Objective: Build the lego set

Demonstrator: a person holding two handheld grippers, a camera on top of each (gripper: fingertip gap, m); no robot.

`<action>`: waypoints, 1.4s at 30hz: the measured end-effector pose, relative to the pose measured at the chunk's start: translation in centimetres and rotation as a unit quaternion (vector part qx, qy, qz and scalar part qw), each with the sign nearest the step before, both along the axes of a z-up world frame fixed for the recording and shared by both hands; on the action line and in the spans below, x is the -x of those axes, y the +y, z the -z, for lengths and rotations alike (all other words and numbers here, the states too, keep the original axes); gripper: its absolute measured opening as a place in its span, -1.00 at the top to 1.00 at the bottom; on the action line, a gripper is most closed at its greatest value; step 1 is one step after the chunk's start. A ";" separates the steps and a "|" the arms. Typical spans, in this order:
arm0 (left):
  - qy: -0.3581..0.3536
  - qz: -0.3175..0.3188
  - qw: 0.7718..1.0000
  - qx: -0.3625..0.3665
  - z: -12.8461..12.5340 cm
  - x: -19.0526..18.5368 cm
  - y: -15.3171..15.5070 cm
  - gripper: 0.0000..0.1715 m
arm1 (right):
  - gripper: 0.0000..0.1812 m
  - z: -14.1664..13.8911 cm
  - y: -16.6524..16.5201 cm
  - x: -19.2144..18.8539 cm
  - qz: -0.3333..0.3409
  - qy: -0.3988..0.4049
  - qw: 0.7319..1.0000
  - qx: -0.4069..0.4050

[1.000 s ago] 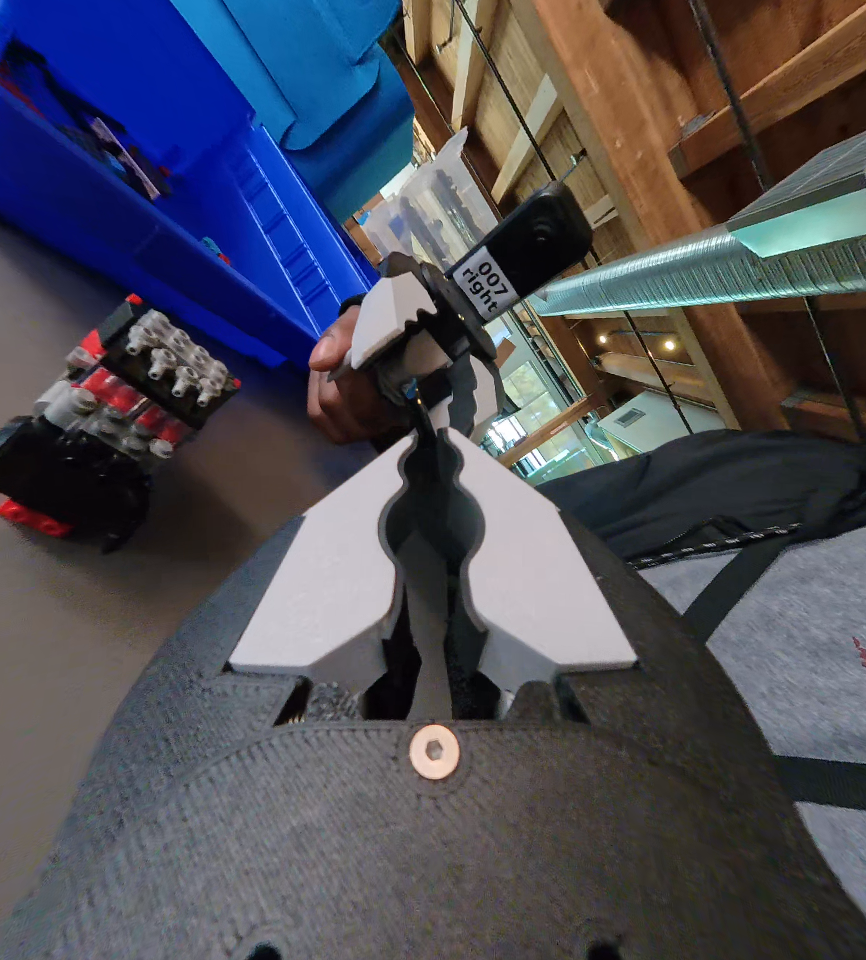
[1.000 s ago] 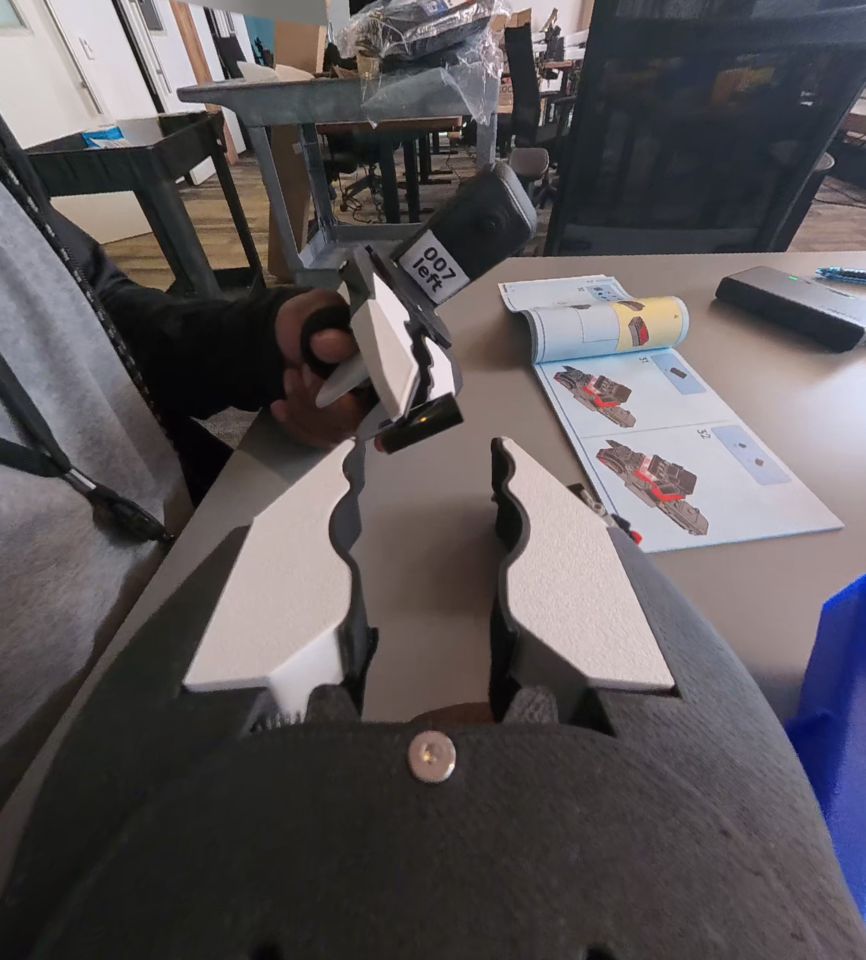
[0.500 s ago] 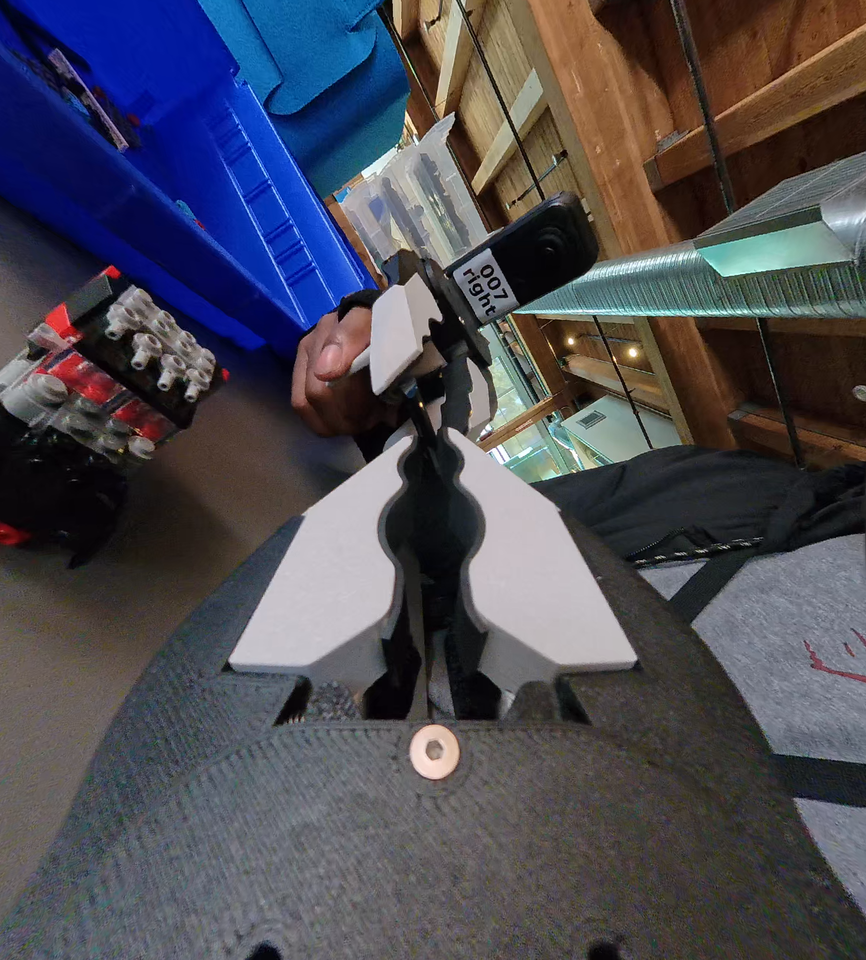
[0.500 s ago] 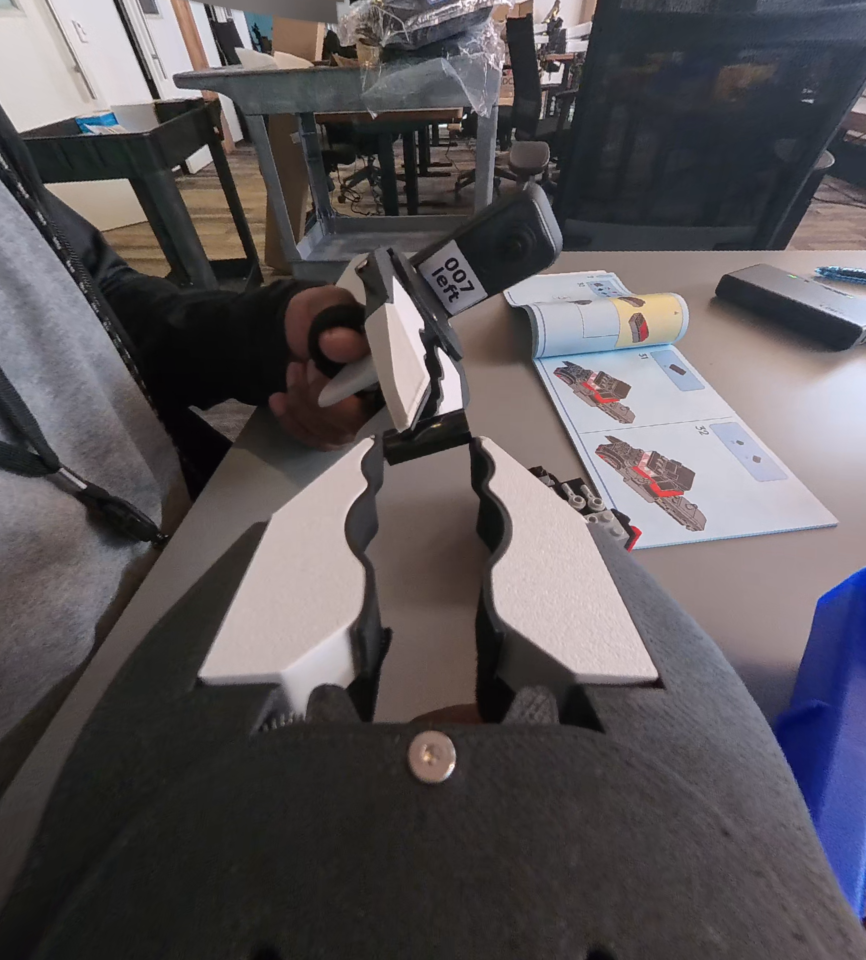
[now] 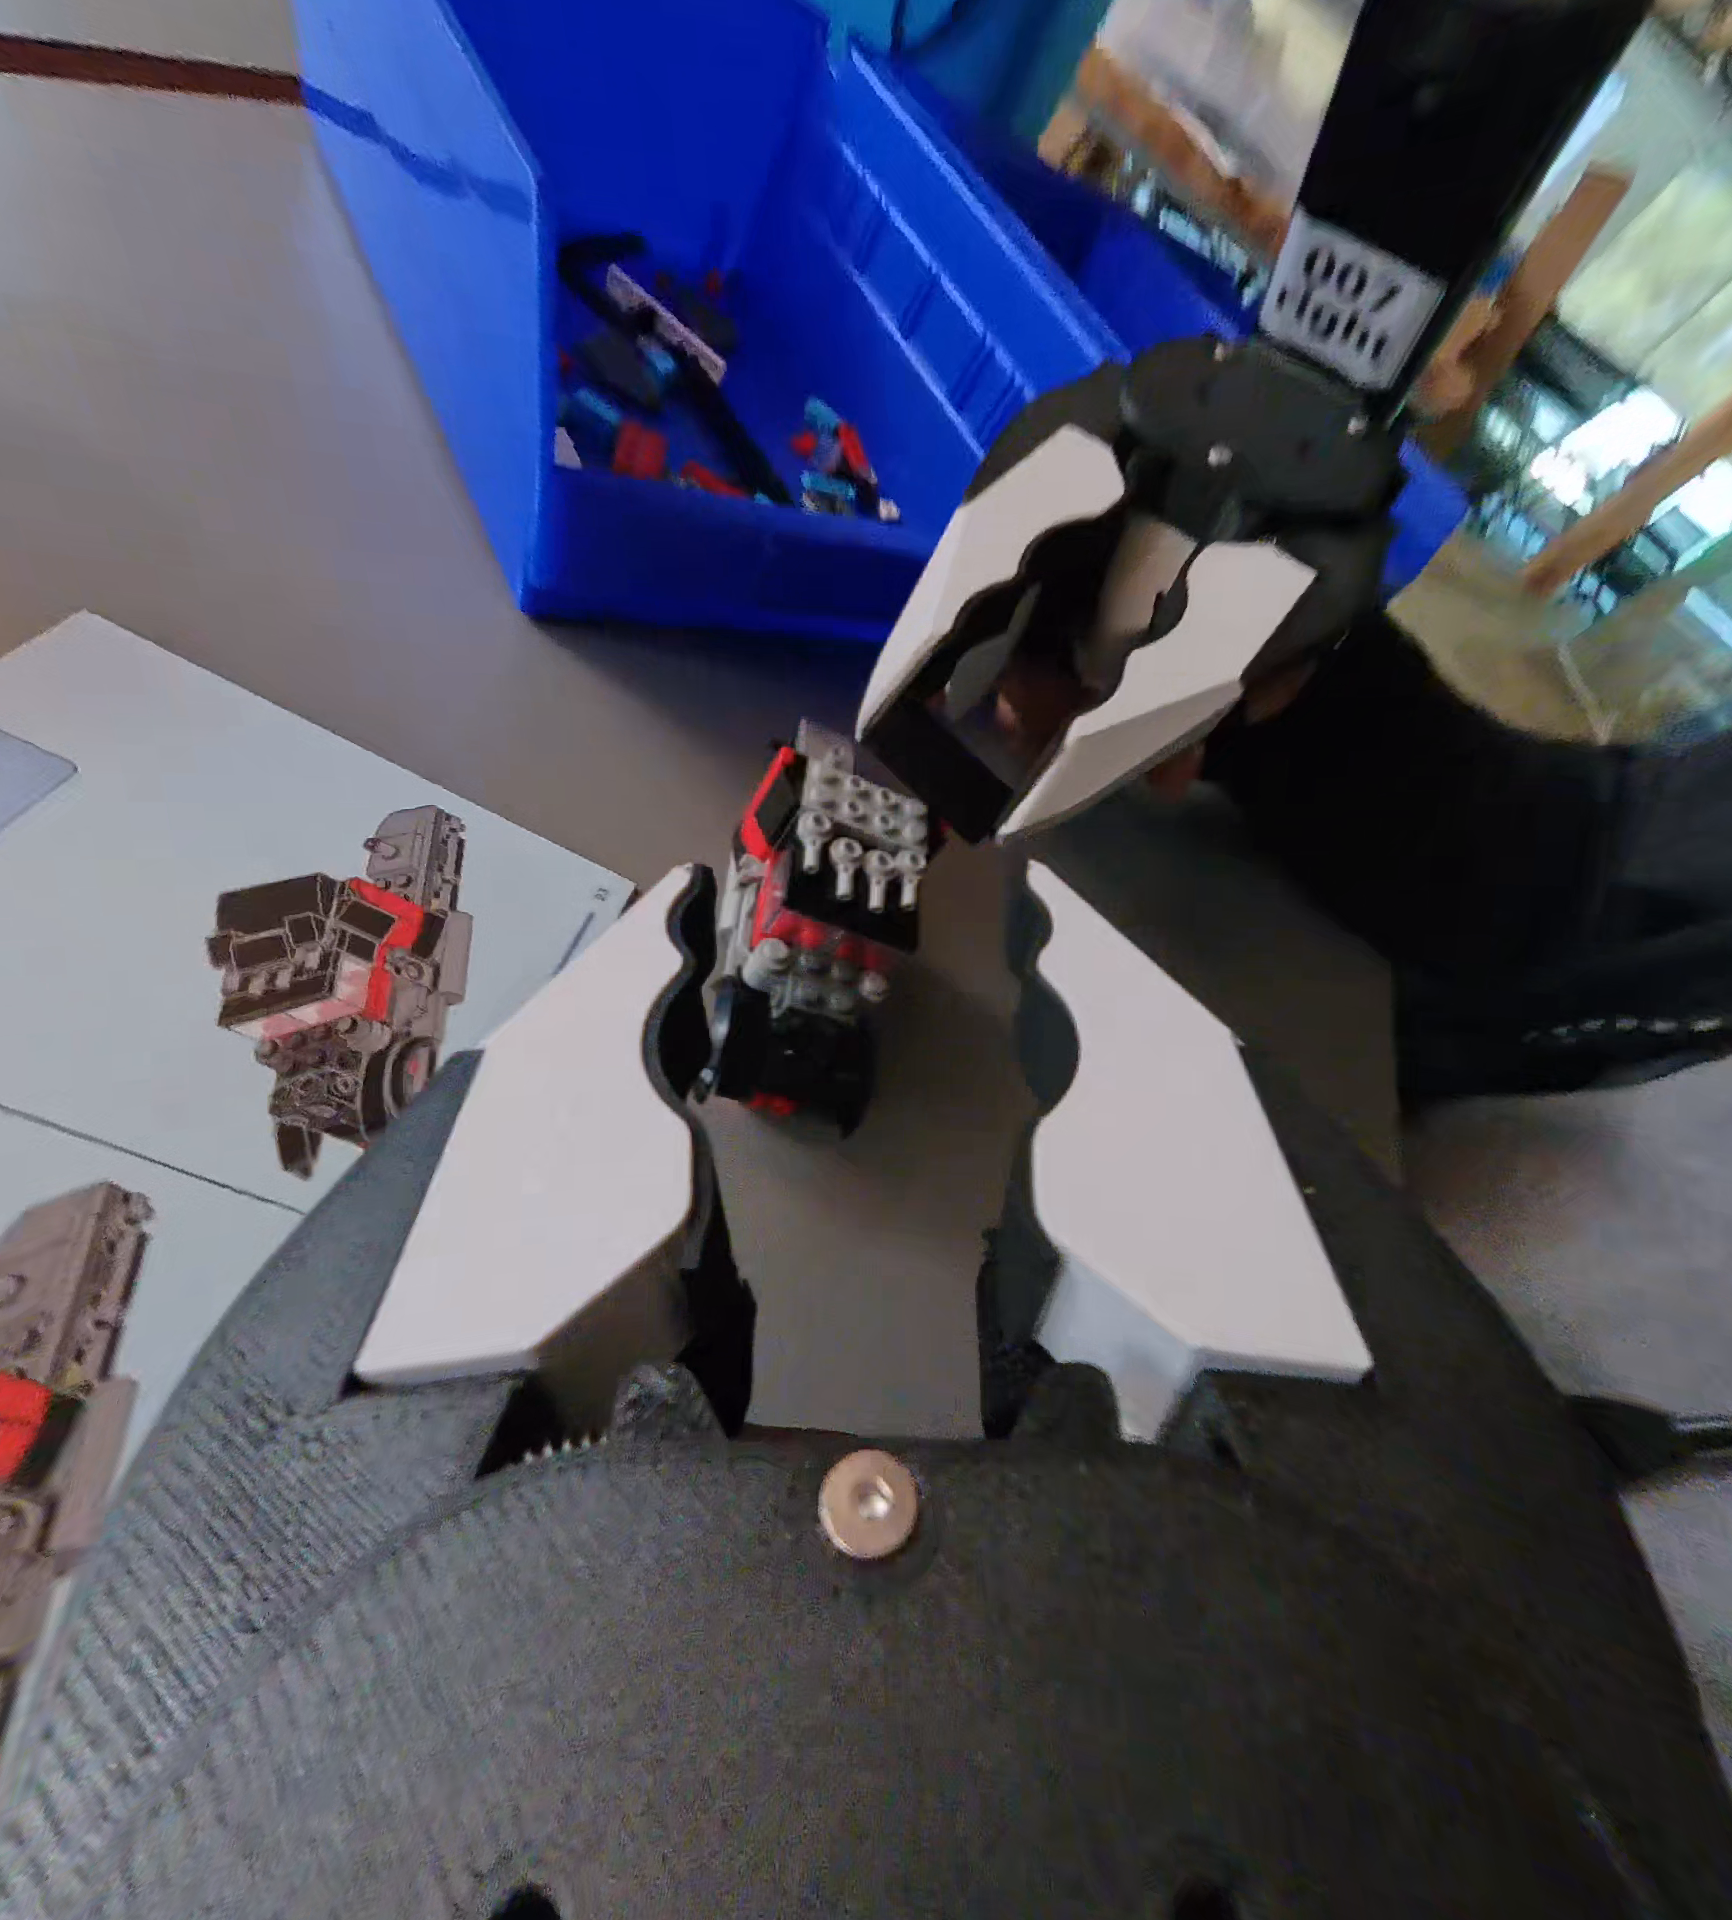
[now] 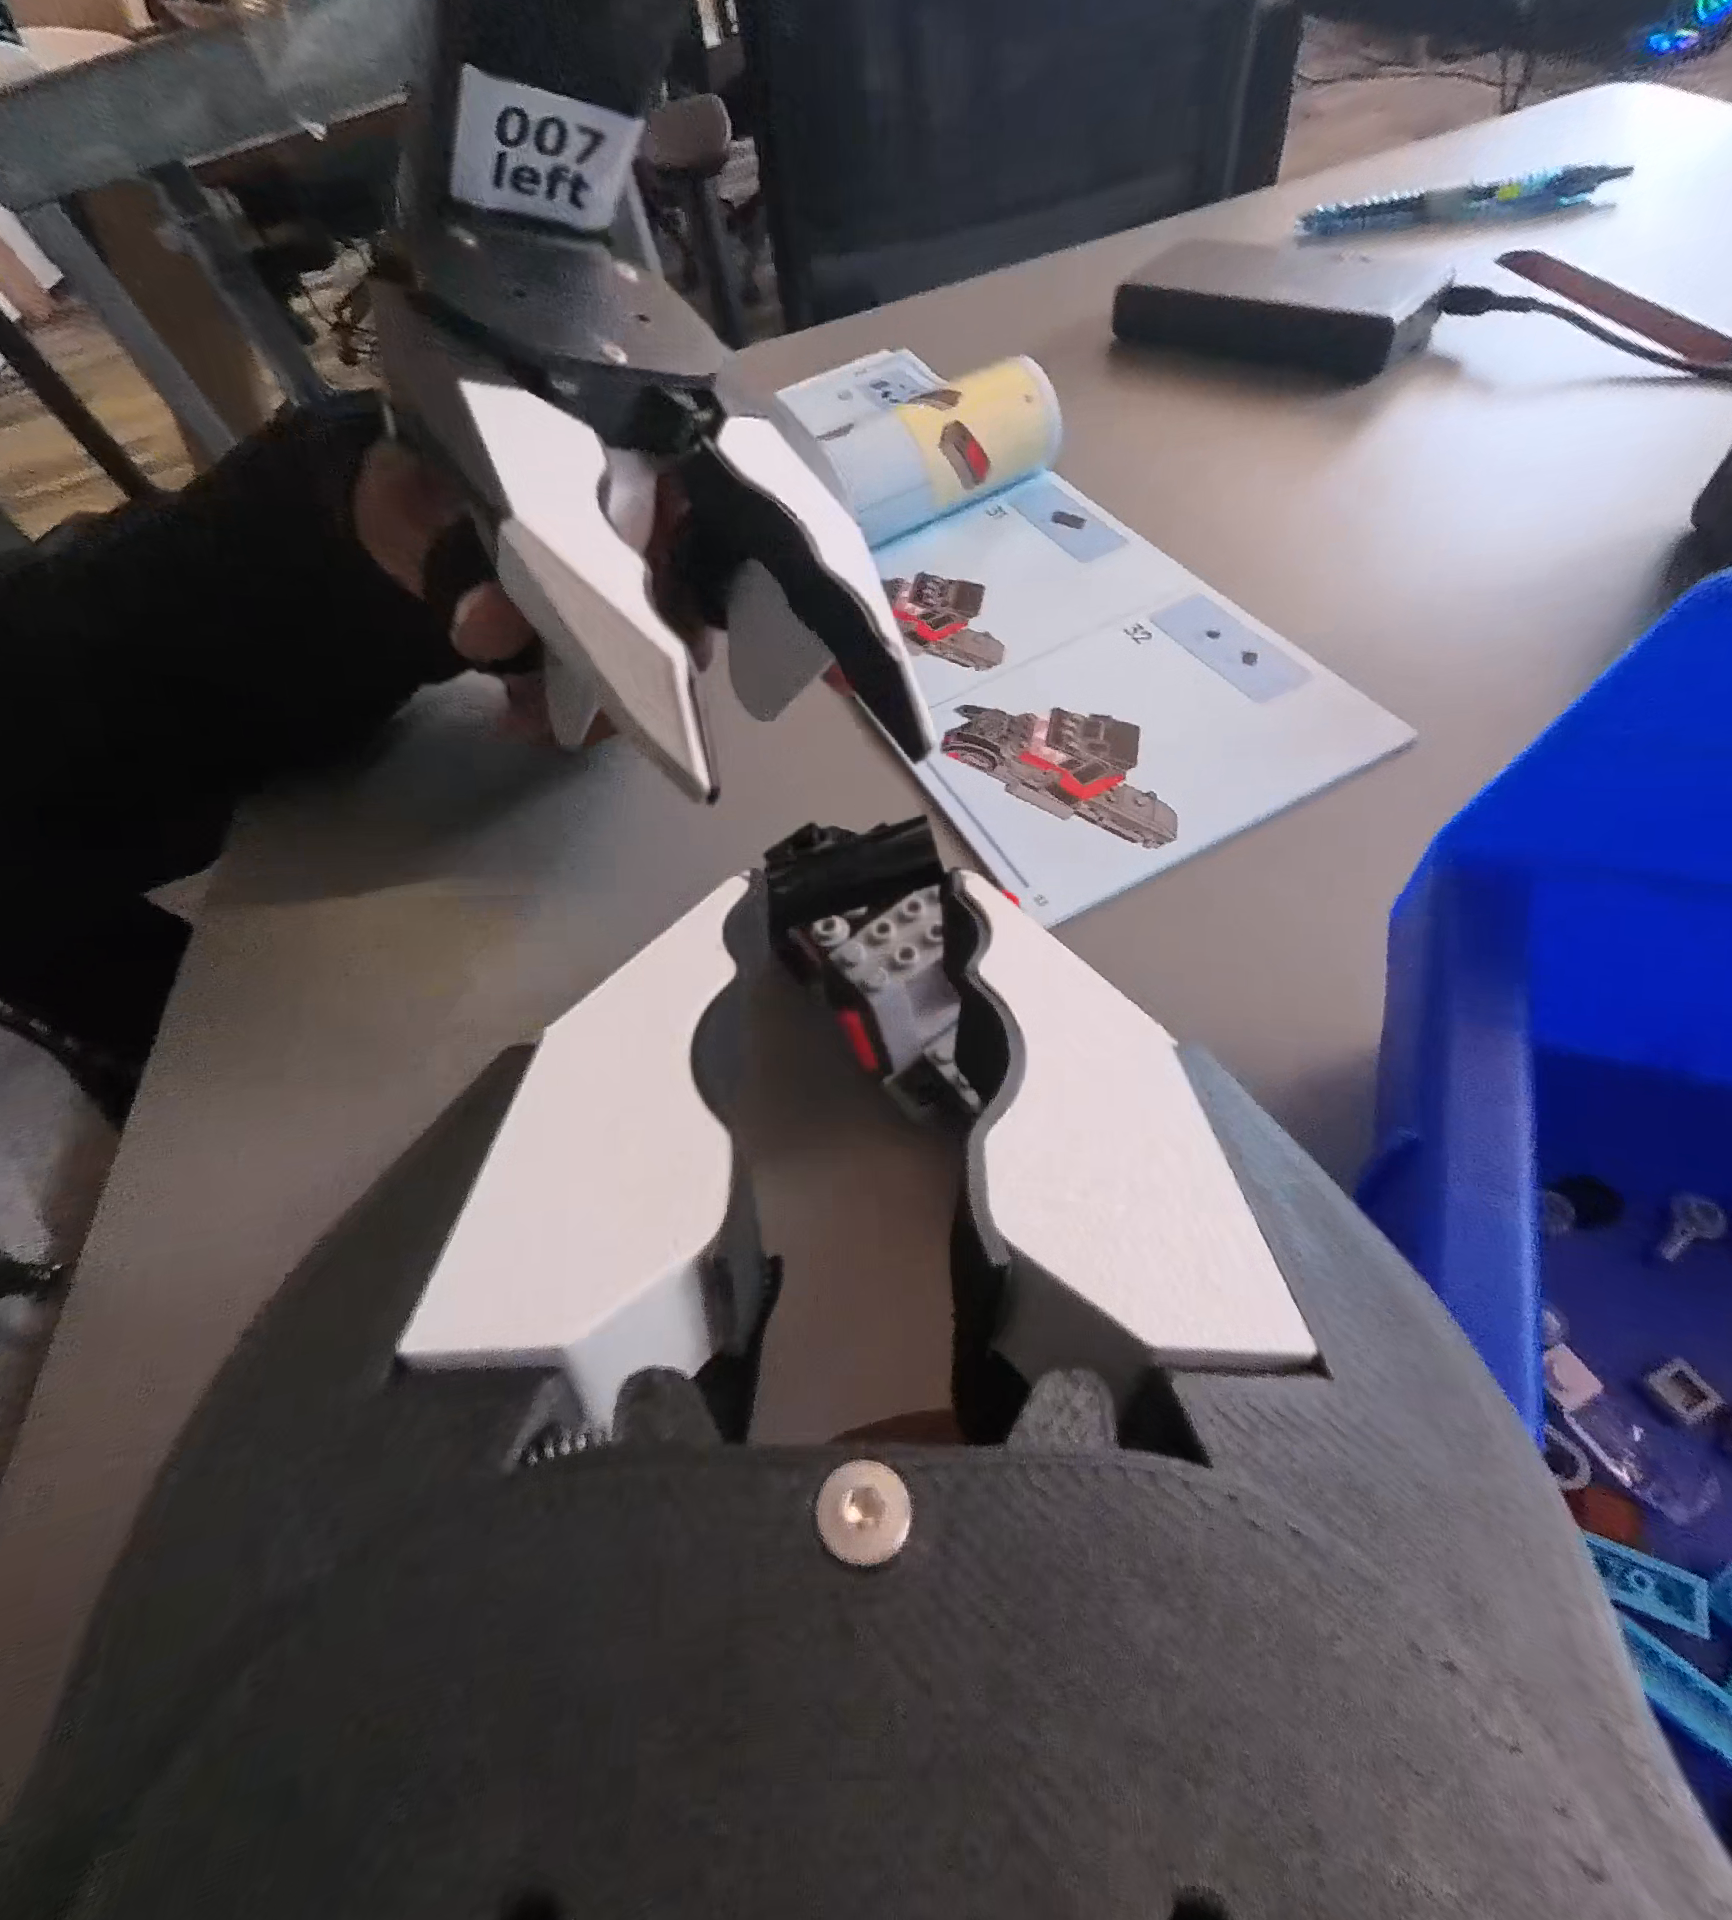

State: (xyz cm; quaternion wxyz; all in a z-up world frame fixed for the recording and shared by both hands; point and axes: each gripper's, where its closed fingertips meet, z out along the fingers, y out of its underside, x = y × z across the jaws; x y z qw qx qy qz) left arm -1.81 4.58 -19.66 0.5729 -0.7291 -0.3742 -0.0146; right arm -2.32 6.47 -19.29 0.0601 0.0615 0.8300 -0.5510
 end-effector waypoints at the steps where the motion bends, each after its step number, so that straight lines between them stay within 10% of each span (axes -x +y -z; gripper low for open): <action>1: 0.001 0.013 1.000 0.014 0.4 0.1 0.2 0.33 | 0.62 0.1 0.0 0.2 0.005 -0.004 1.000 -0.003; 10: 0.005 0.098 0.992 0.082 2.9 -0.7 1.9 0.31 | 0.62 1.2 0.2 0.3 0.002 -0.024 0.999 -0.033; 42: 0.040 0.086 0.988 0.119 3.4 0.4 2.0 0.53 | 0.56 1.1 0.6 1.3 0.040 -0.023 0.999 -0.028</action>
